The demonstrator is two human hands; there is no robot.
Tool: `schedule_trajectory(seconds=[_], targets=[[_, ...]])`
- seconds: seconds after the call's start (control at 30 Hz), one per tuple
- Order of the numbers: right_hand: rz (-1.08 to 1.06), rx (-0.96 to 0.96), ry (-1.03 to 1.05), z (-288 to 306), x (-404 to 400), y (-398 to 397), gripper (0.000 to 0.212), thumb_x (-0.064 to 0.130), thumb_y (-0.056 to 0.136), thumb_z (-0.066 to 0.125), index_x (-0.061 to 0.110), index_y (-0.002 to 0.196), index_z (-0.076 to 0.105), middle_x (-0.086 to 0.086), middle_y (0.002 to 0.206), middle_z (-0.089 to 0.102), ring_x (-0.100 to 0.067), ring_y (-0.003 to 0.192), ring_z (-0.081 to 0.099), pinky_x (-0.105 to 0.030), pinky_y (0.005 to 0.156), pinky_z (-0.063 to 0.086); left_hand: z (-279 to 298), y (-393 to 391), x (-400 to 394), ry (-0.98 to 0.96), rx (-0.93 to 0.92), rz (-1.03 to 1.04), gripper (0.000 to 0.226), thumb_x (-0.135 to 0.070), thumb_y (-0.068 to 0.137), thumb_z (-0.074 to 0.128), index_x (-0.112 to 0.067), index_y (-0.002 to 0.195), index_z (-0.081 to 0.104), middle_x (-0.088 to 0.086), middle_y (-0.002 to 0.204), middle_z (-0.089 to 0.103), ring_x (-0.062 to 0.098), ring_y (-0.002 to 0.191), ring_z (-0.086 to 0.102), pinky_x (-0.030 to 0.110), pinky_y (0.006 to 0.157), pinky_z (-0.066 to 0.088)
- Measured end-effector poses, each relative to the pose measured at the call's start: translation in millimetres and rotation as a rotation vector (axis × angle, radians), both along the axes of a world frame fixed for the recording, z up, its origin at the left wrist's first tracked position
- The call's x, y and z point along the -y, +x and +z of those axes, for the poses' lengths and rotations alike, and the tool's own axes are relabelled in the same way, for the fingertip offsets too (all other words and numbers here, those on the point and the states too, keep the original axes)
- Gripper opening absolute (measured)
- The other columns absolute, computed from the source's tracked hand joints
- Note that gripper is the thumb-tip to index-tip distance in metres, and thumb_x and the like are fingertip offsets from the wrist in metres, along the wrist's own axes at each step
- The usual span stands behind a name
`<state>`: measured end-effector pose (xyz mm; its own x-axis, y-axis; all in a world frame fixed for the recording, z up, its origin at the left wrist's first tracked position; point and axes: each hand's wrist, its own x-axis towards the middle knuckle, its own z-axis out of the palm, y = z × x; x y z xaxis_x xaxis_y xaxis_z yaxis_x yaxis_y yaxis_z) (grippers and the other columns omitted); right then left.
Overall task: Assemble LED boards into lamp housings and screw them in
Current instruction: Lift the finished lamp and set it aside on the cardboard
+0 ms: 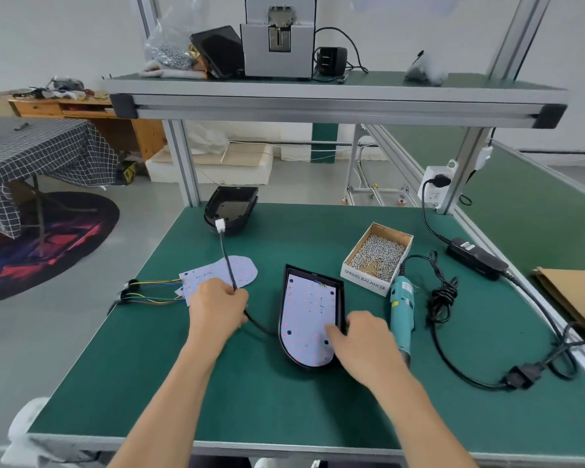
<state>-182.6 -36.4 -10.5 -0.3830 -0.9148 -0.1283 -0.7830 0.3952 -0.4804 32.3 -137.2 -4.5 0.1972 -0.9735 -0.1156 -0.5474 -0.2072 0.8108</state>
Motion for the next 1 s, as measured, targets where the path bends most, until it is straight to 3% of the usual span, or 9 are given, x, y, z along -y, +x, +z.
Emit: schedule_trajectory(seconds=[0.2,0.3,0.47,0.57,0.67,0.77,0.87,0.93,1.0], targets=[[-0.001,0.283,-0.110,-6.5,-0.1,1.3,0.008,0.020,0.096,0.054,0.014,0.092,0.051,-0.009,0.088,0.064,-0.038,0.078,0.068,-0.049,0.074,0.057,5.3,2.6,-3.5,-0.183,-0.039,-0.156,0.022,-0.014,0.099,0.053,-0.030,0.103,0.066,-0.006,0.069,0.073,0.016,0.052,0.057,0.024,0.049,0.041],[0.097,0.147,-0.308,3.5,-9.8,-9.0,0.008,0.024,0.100,0.058,0.018,0.098,0.054,0.002,0.090,0.061,-0.029,0.082,0.058,-0.046,0.079,0.050,19.4,6.2,-1.5,-0.210,0.067,-0.303,0.029,-0.010,0.103,0.048,-0.025,0.101,0.073,-0.001,0.066,0.059,0.022,0.058,0.042,0.028,0.055,0.036],[0.339,-0.017,-0.577,45.7,-18.4,-30.8,0.009,0.024,0.101,0.062,0.021,0.109,0.061,0.013,0.103,0.054,-0.015,0.086,0.056,-0.036,0.076,0.046,73.1,15.1,-5.4,-0.159,0.306,-0.704,0.049,0.005,0.097,0.043,-0.030,0.110,0.076,-0.003,0.108,0.073,0.017,0.087,0.063,0.028,0.077,0.052],[0.413,0.069,-0.648,69.8,-24.0,-44.1,0.003,0.027,0.102,0.059,0.027,0.100,0.058,0.017,0.095,0.050,-0.008,0.087,0.052,-0.015,0.074,0.038,102.1,20.7,-9.8,-0.063,0.091,-0.900,0.025,-0.013,0.107,0.056,-0.024,0.113,0.077,0.008,0.110,0.076,0.021,0.088,0.066,0.052,0.092,0.053],[0.457,0.126,-0.735,81.2,-34.7,-47.0,0.014,0.034,0.101,0.054,0.020,0.100,0.059,0.017,0.105,0.051,-0.010,0.101,0.054,-0.013,0.086,0.038,123.0,12.2,-16.5,0.012,-0.107,-1.039,0.021,-0.028,0.103,0.063,-0.015,0.111,0.078,0.023,0.112,0.073,0.021,0.091,0.063,0.062,0.095,0.050],[0.506,0.130,-0.740,80.9,-47.7,-50.5,0.015,0.036,0.104,0.052,0.024,0.109,0.058,0.018,0.136,0.049,-0.009,0.127,0.053,-0.014,0.102,0.036,140.8,-7.5,-22.3,0.058,-0.091,-1.217,0.024,-0.038,0.100,0.063,-0.022,0.106,0.080,0.010,0.108,0.078,0.019,0.086,0.062,0.048,0.080,0.051],[0.423,0.283,-0.660,84.8,-66.7,-55.6,0.010,0.045,0.103,0.045,0.049,0.112,0.048,0.030,0.112,0.064,-0.003,0.091,0.063,-0.010,0.076,0.042,155.7,-27.3,-20.3,0.096,-0.152,-1.318,0.024,-0.030,0.101,0.064,-0.012,0.109,0.079,0.014,0.112,0.078,0.023,0.091,0.071,0.039,0.084,0.057],[0.341,0.339,-0.728,84.0,-79.8,-60.0,0.007,0.045,0.104,0.045,0.051,0.107,0.047,0.029,0.081,0.061,-0.001,0.067,0.055,-0.009,0.062,0.038,162.2,-43.5,-18.0,0.127,-0.211,-1.352,0.033,-0.032,0.098,0.068,-0.002,0.110,0.076,0.028,0.111,0.074,0.028,0.092,0.069,0.040,0.086,0.054],[0.269,0.352,-0.806,84.0,-92.9,-64.2,0.005,0.044,0.104,0.047,0.049,0.105,0.049,0.028,0.076,0.059,0.002,0.063,0.051,-0.007,0.061,0.037,166.4,-66.4,-20.1,0.186,-0.272,-1.336,0.046,-0.039,0.090,0.074,0.003,0.108,0.075,0.037,0.112,0.069,0.032,0.092,0.066,0.042,0.083,0.052]])
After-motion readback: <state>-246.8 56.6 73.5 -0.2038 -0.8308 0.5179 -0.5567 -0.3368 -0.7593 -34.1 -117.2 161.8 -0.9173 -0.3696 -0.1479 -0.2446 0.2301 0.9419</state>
